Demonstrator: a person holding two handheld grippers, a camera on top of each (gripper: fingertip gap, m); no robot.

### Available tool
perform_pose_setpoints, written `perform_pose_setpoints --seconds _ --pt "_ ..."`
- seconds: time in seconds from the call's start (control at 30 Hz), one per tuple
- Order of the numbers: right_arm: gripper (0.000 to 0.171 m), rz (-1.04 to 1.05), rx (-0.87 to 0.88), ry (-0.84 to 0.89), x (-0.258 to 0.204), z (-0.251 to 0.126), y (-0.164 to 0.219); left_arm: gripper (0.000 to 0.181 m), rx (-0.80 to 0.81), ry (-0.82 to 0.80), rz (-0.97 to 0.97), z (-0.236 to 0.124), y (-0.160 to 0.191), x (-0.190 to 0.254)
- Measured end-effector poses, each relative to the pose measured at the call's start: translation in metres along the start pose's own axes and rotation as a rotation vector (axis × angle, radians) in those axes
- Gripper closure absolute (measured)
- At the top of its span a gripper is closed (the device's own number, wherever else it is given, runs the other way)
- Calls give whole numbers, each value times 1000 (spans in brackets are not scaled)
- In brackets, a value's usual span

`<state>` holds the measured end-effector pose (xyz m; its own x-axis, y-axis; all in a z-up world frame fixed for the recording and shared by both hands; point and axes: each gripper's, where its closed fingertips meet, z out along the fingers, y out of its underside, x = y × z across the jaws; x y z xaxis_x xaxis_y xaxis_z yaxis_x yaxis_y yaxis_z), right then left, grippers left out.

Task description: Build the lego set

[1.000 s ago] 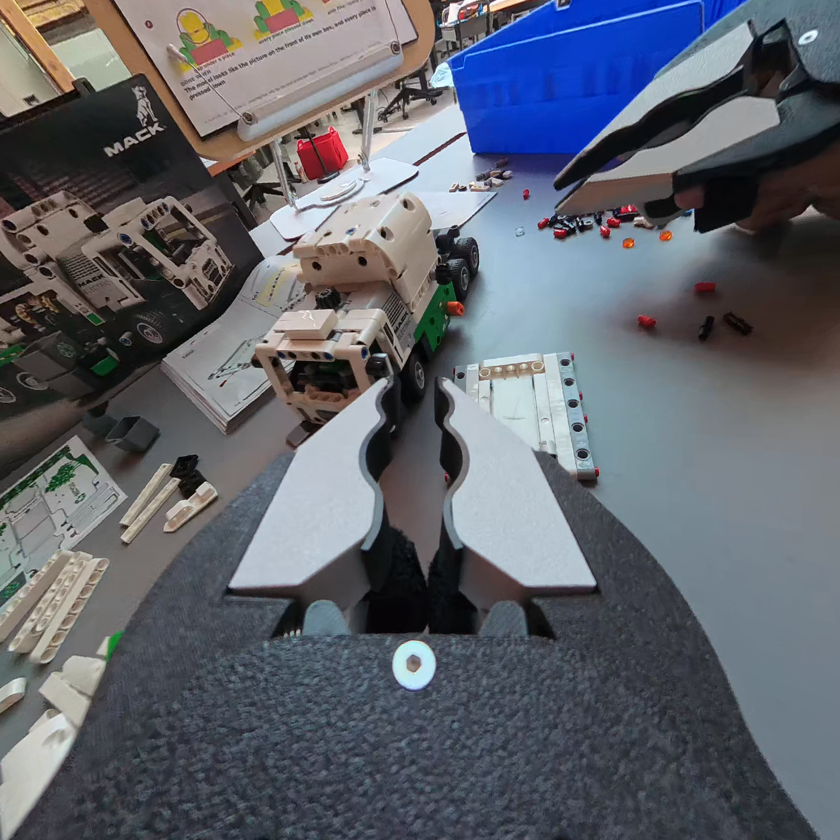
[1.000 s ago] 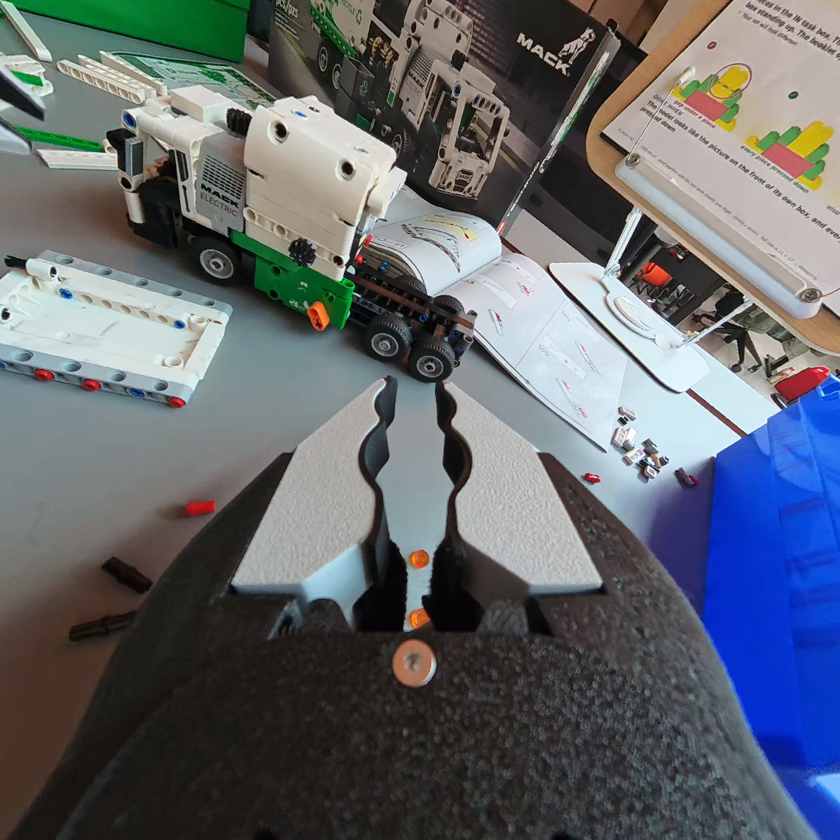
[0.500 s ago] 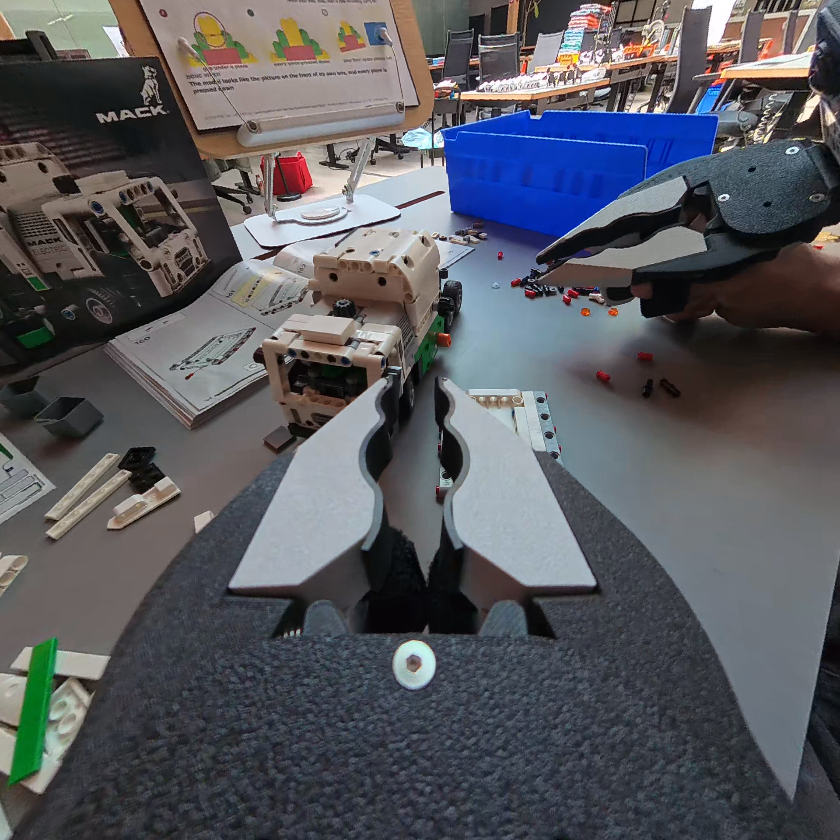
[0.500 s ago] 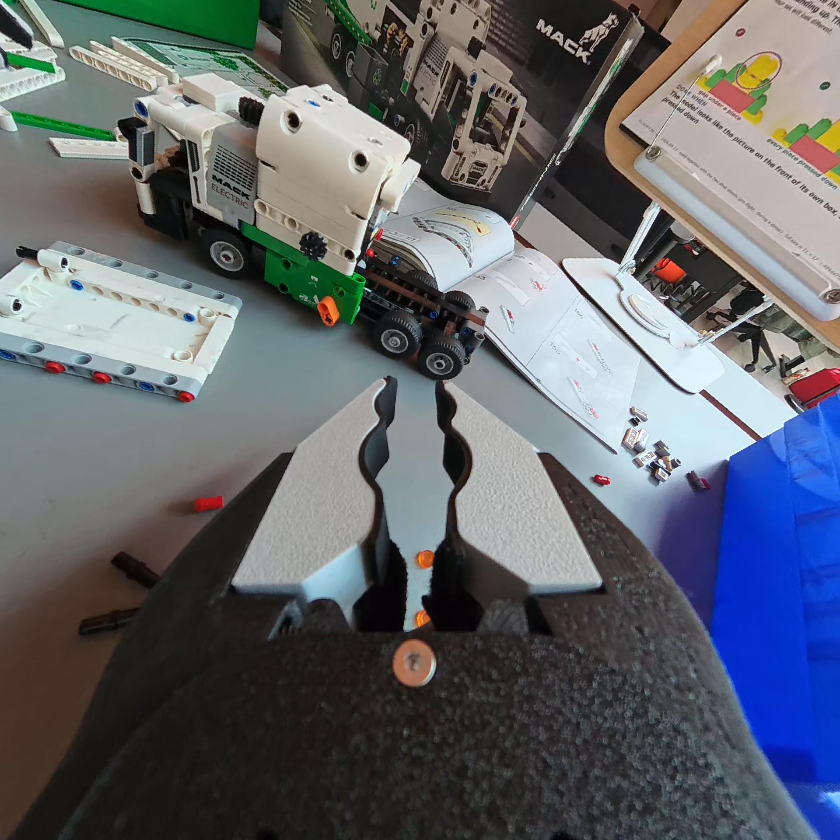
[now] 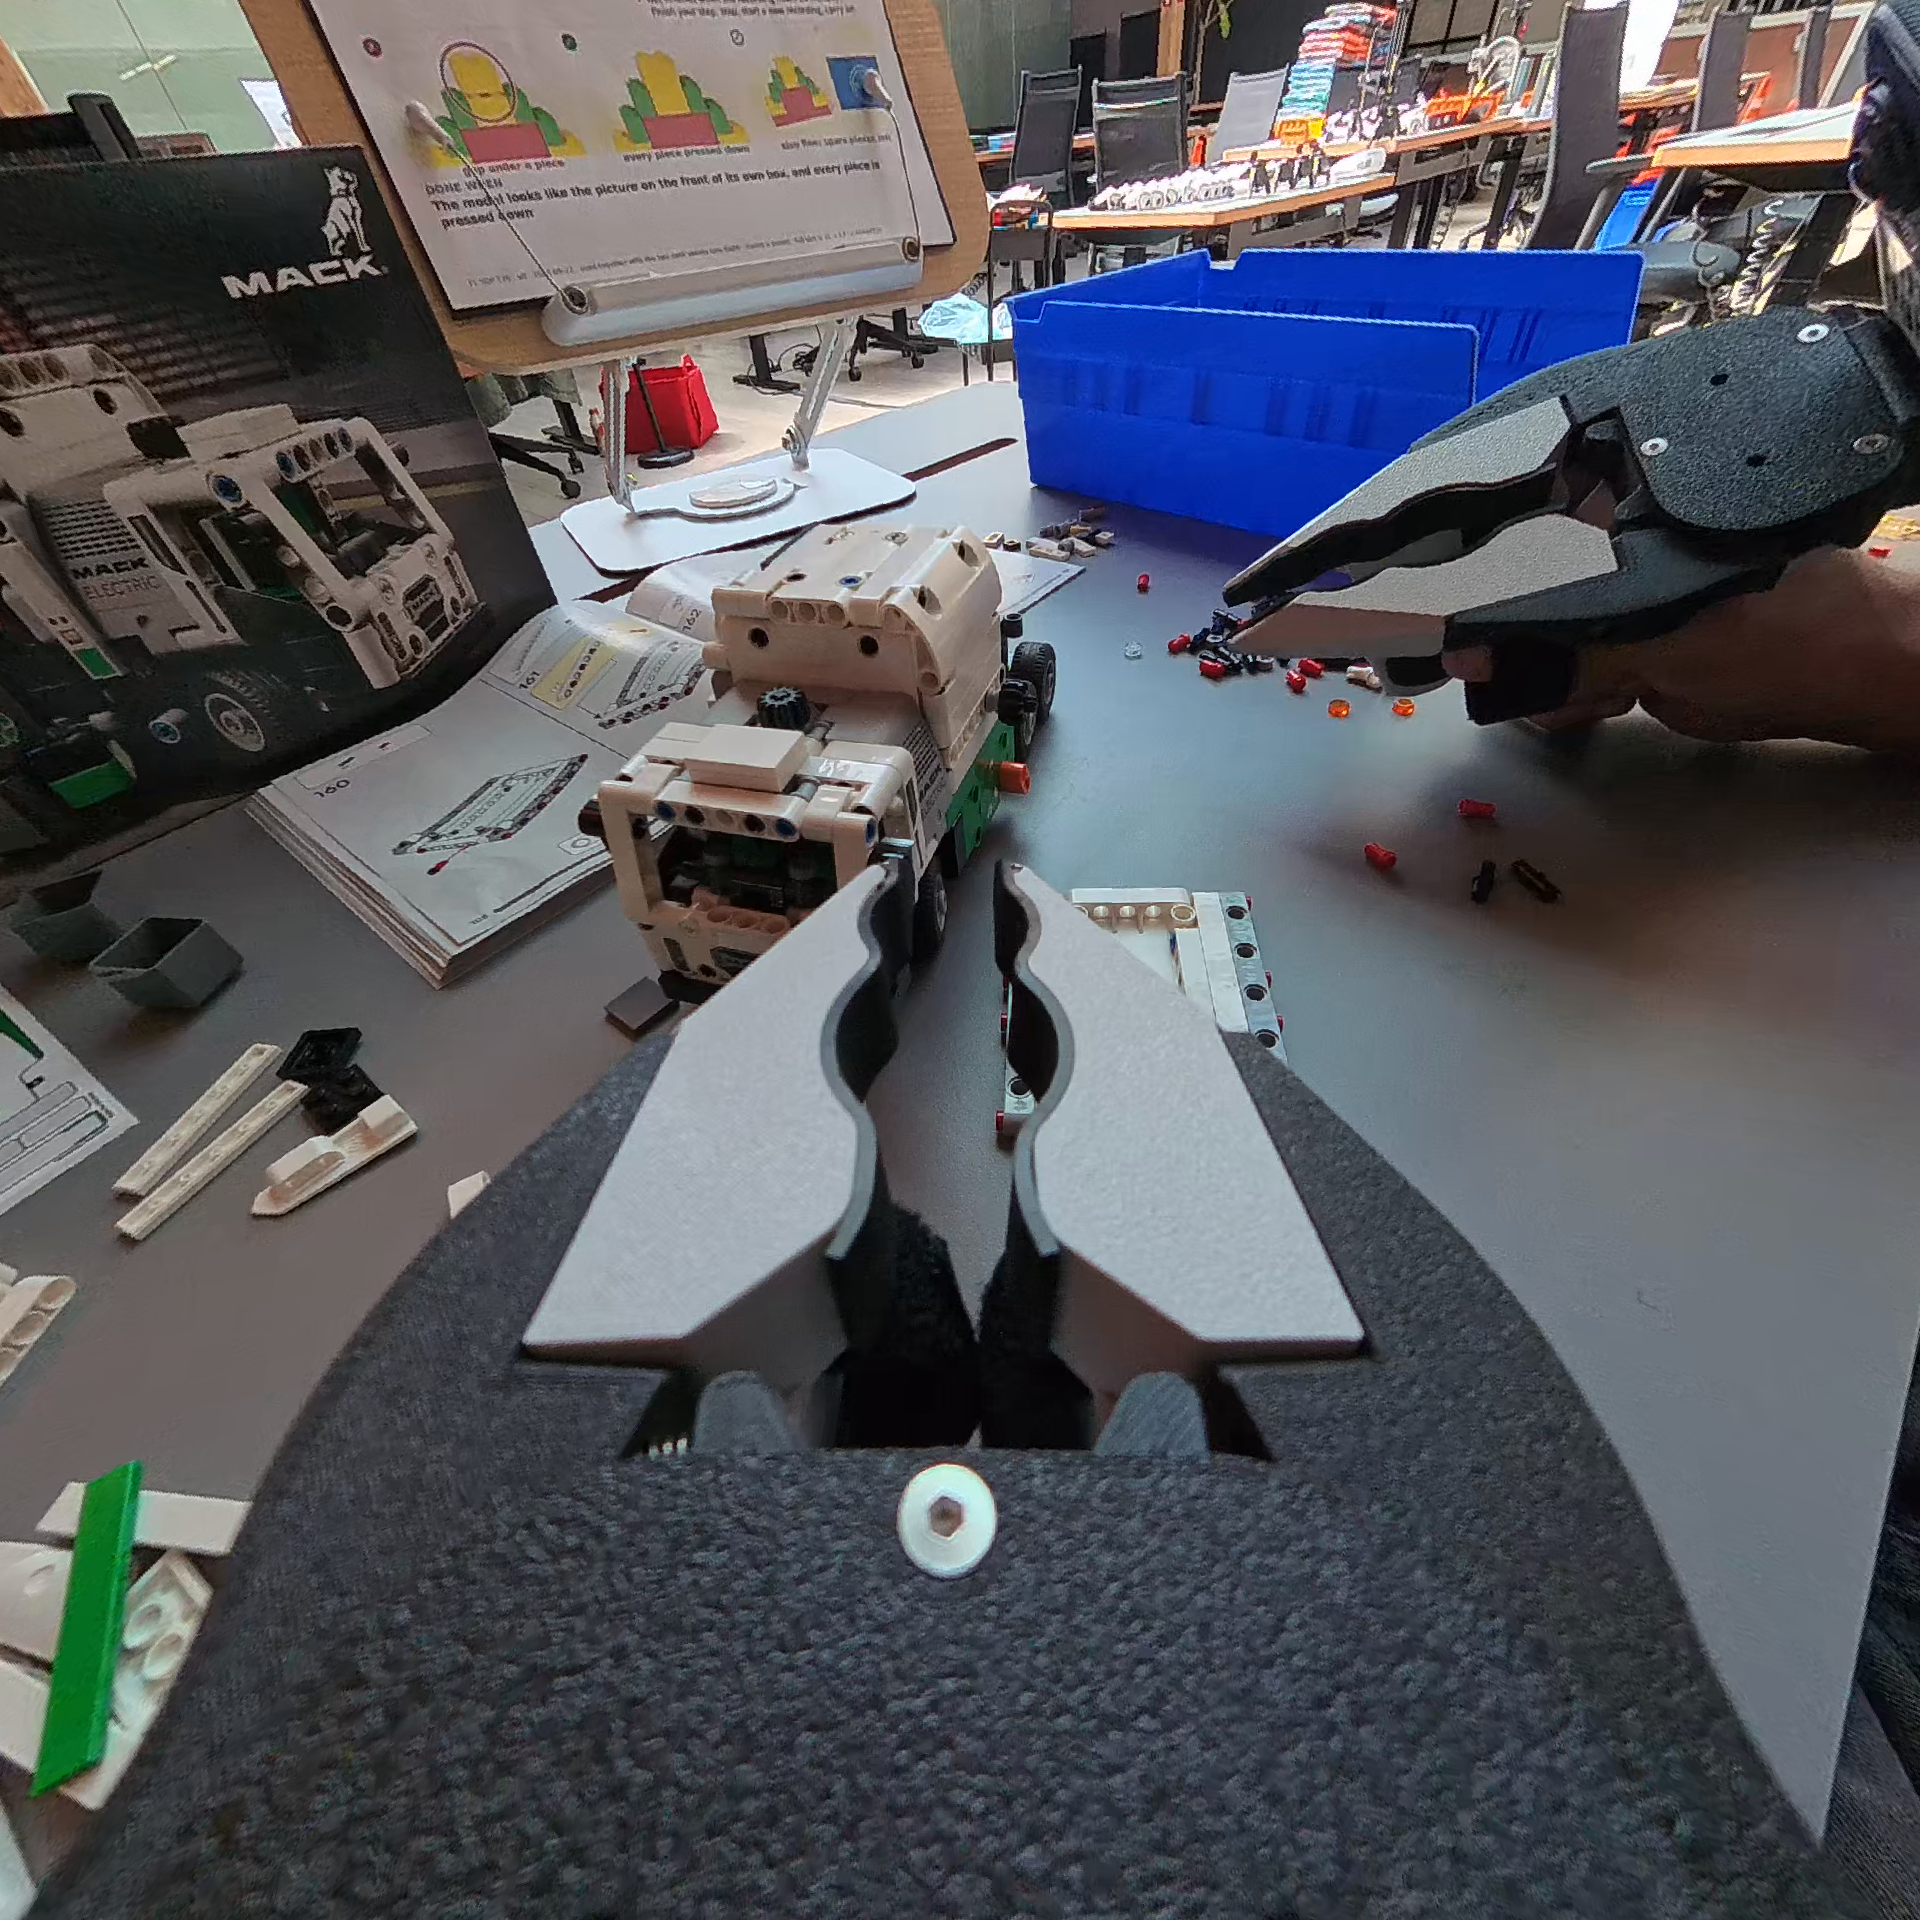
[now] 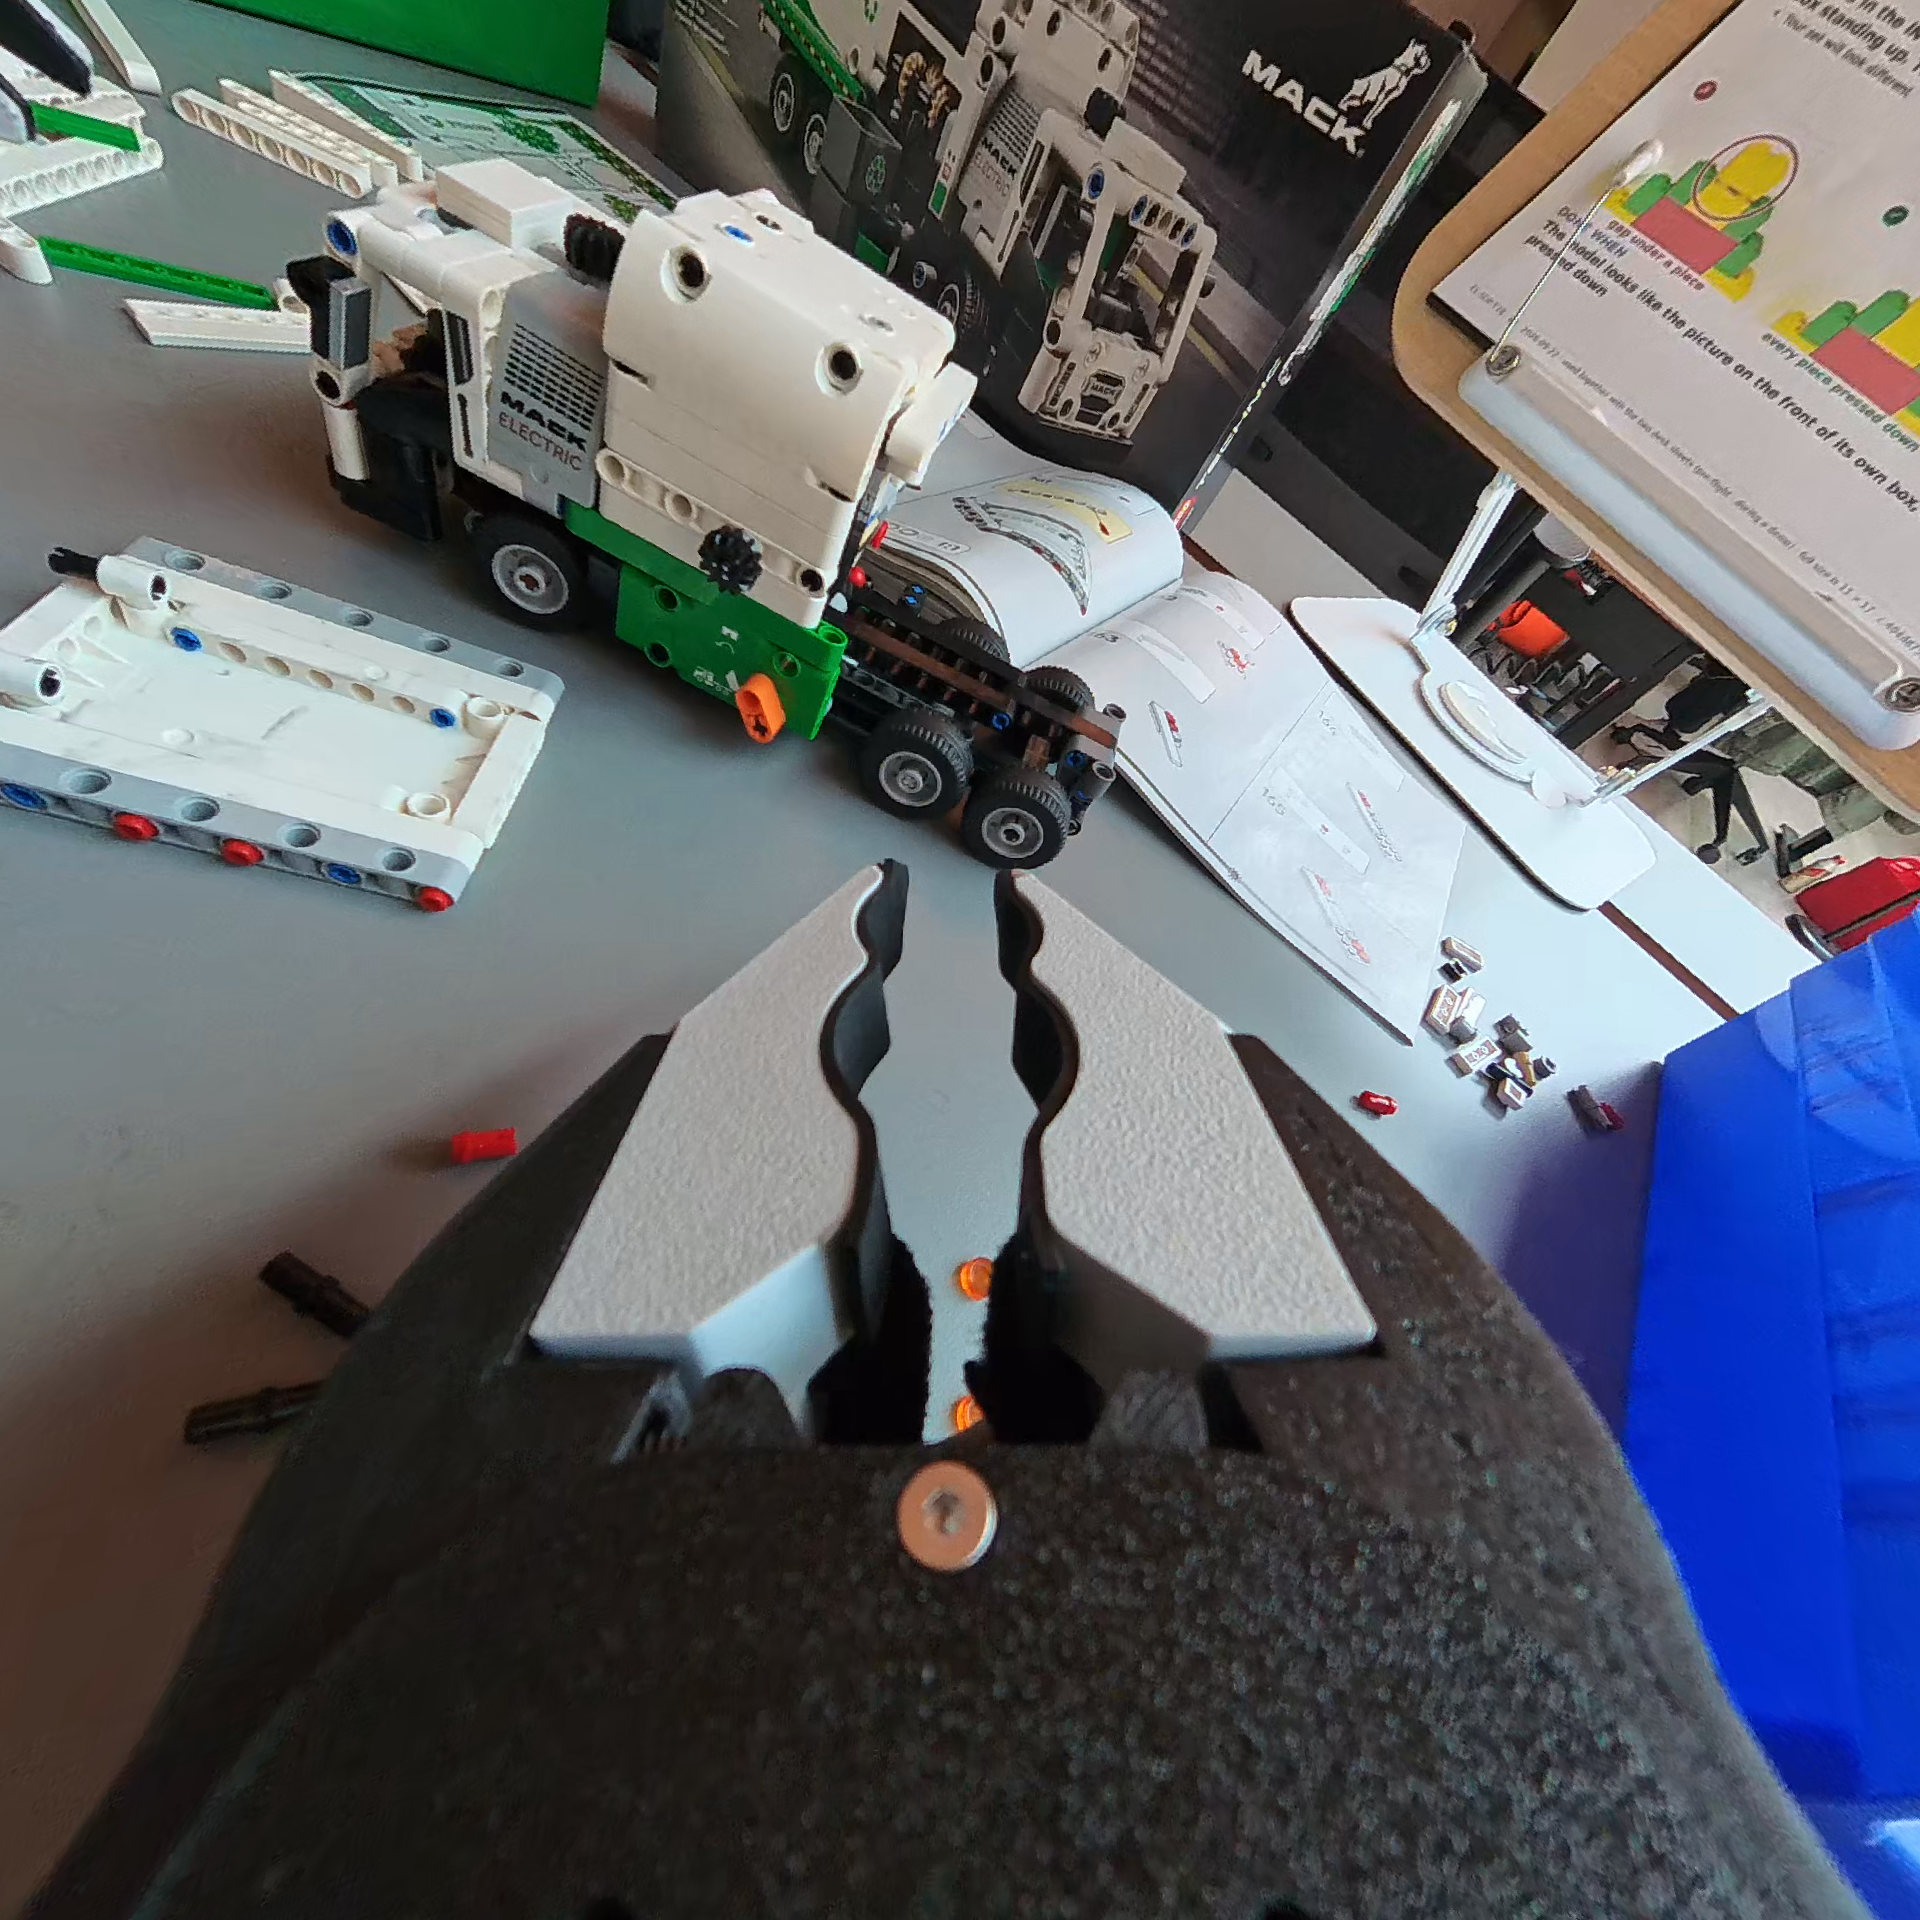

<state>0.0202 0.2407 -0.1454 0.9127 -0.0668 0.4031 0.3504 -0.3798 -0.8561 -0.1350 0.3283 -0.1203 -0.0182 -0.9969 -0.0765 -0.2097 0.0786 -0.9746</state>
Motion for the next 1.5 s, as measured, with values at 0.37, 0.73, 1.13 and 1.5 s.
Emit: perform_pose_setpoints --seconds 0.37,0.73,1.13,1.5 --pt "155 -4 -2 -2 -1 0 0 169 3 -2 6 0 -1 0" --pt "155 -10 -6 -4 -1 1 1 169 4 -2 10 -1 -1 1" --pt "155 -3 -15 -13 -2 2 2 169 0 -6 13 0 0 0" --pt "155 -15 -17 -15 -3 2 2 169 -5 -17 30 0 0 1"
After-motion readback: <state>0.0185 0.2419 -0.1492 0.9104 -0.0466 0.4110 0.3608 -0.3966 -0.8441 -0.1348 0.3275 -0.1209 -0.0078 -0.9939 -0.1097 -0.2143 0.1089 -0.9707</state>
